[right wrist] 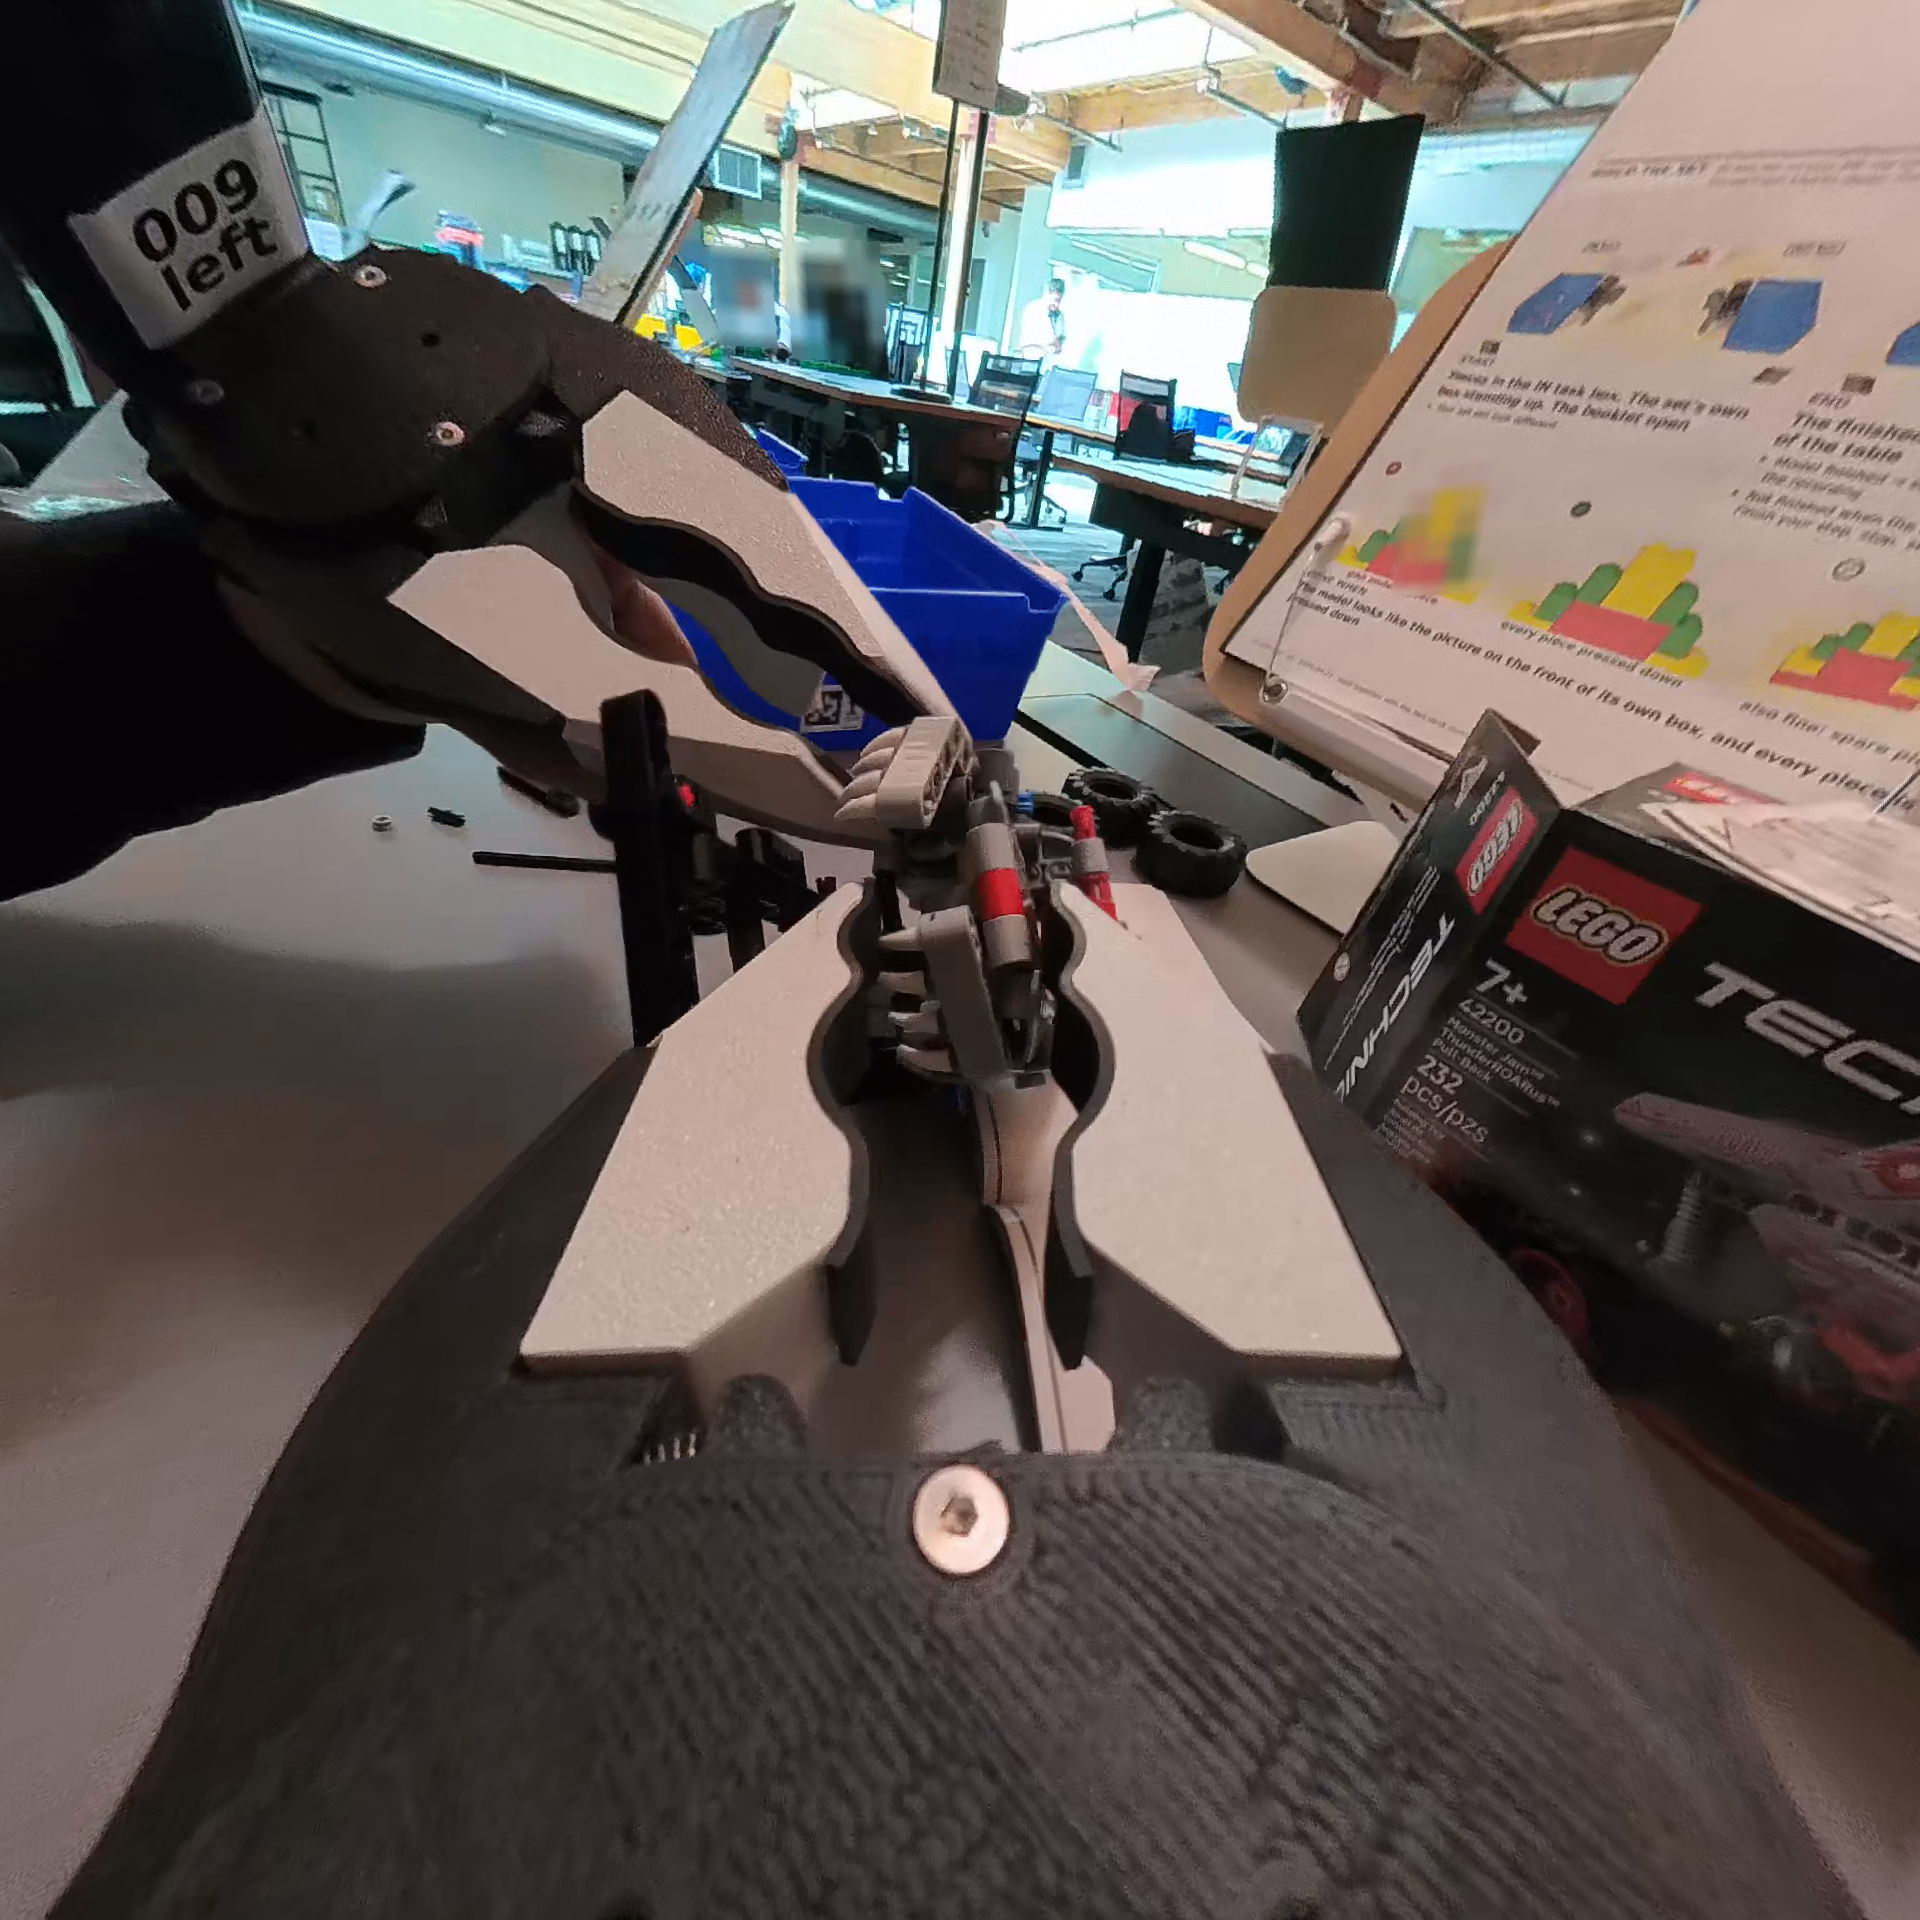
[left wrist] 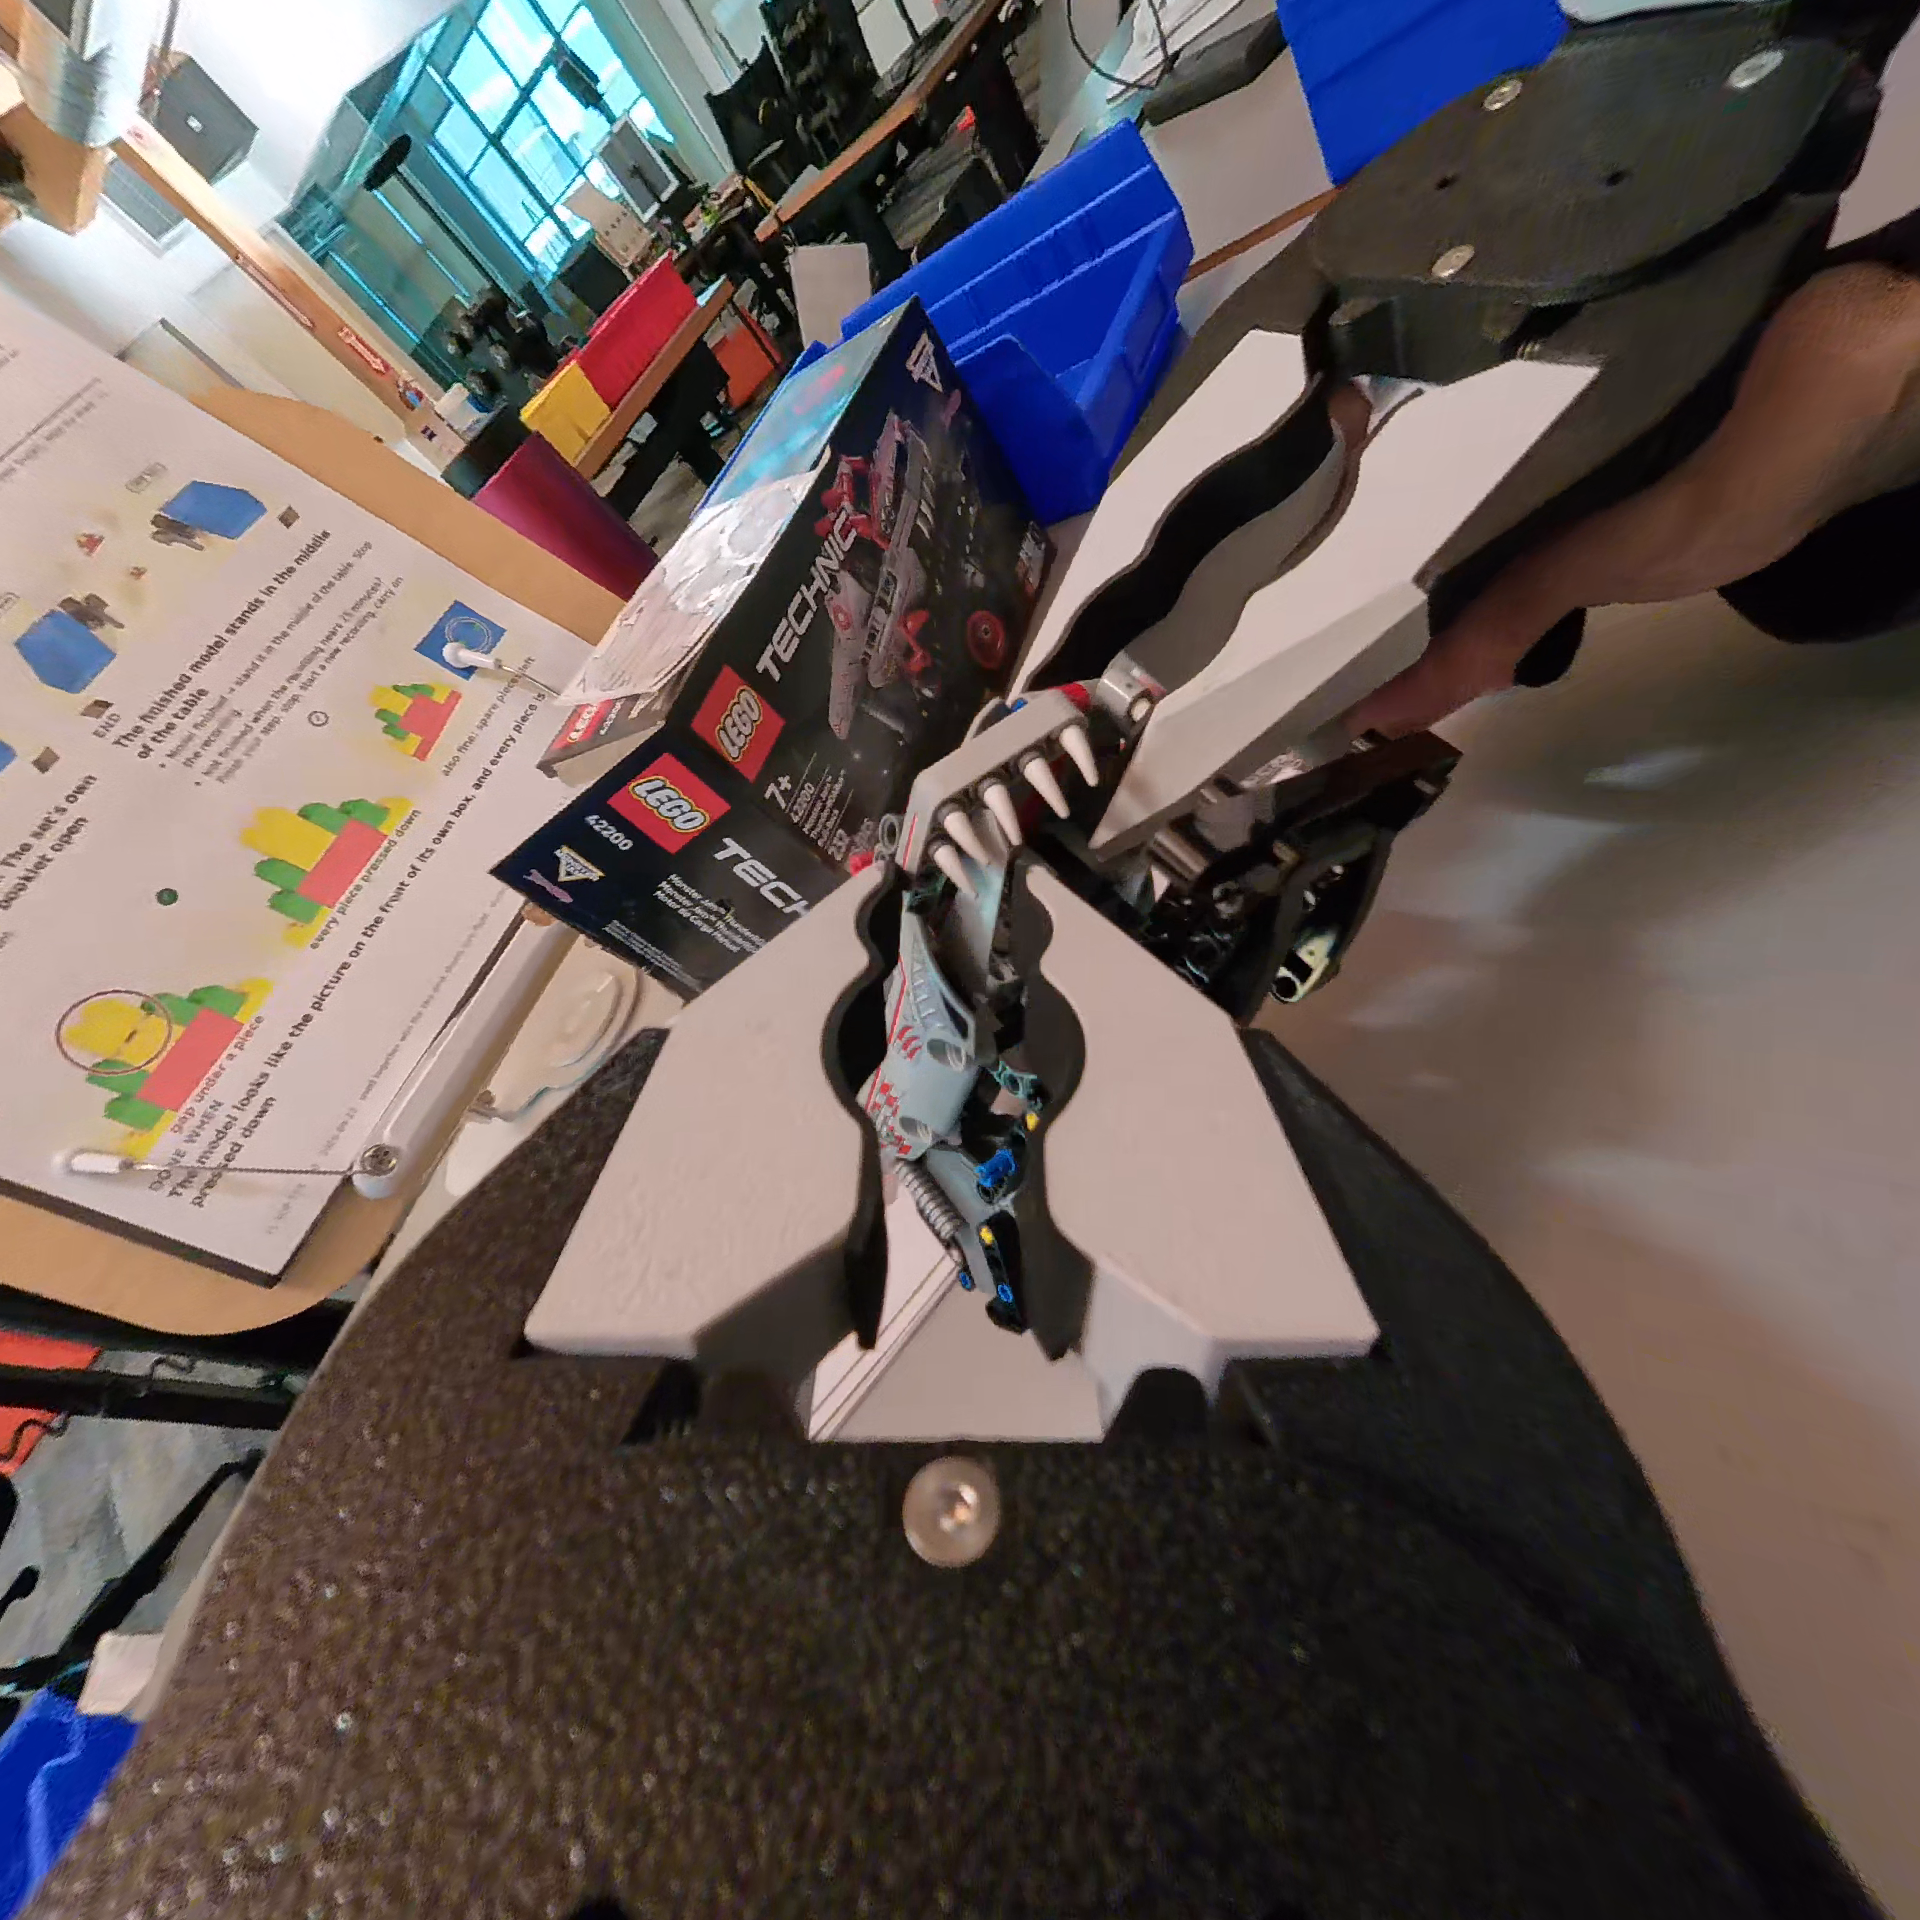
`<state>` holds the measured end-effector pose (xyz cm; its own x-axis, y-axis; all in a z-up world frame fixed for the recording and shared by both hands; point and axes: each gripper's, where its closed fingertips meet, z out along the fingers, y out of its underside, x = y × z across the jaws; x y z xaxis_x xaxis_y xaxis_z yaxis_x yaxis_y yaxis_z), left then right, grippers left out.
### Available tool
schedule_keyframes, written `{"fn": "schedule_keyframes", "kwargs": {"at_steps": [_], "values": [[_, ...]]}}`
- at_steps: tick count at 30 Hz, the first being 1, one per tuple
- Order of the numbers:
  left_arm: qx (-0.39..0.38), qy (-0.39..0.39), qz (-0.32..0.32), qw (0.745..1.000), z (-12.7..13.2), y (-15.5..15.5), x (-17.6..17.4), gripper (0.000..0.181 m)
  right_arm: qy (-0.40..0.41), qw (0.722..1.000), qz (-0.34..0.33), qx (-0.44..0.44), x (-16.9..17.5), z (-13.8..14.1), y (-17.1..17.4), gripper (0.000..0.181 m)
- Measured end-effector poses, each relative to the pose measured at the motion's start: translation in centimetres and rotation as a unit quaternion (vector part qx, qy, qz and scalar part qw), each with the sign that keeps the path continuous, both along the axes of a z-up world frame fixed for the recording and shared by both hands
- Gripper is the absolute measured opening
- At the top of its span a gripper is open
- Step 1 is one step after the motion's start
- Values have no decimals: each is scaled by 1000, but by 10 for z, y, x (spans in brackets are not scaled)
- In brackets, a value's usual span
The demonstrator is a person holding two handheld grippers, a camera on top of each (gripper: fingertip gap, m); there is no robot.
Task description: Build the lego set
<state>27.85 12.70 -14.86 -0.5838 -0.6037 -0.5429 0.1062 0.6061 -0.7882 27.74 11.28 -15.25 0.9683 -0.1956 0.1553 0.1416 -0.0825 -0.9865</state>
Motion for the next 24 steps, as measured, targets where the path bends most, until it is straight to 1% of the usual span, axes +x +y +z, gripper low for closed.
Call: {"fn": "schedule_keyframes", "kwargs": {"at_steps": [4, 9, 14, 19, 21, 24], "values": [[-12, -11, 23, 1000, 3, 5, 1, 16, -18, 1000, -4, 8, 1, 4, 3, 28], [-77, -2, 32, 996, 5, 7, 6, 15, -56, 998, -24, 10, 5, 9, 5, 28], [-99, 14, 27, 995, 5, 7, 10, 15, -42, 999, -31, 8, 12, 7, 6, 32], [-119, 37, 24, 992, 3, 8, 15, 14, -48, 998, -32, -8, 14, 3, 9, 27], [-131, 55, 15, 990, 1, 7, 14, 6, -35, 999, -32, -4, 15, 4, 10, 27], [-130, 61, 14, 990, -1, 7, 17, 7, -19, 999, -32, -2, 19, 2, 11, 26]]}}
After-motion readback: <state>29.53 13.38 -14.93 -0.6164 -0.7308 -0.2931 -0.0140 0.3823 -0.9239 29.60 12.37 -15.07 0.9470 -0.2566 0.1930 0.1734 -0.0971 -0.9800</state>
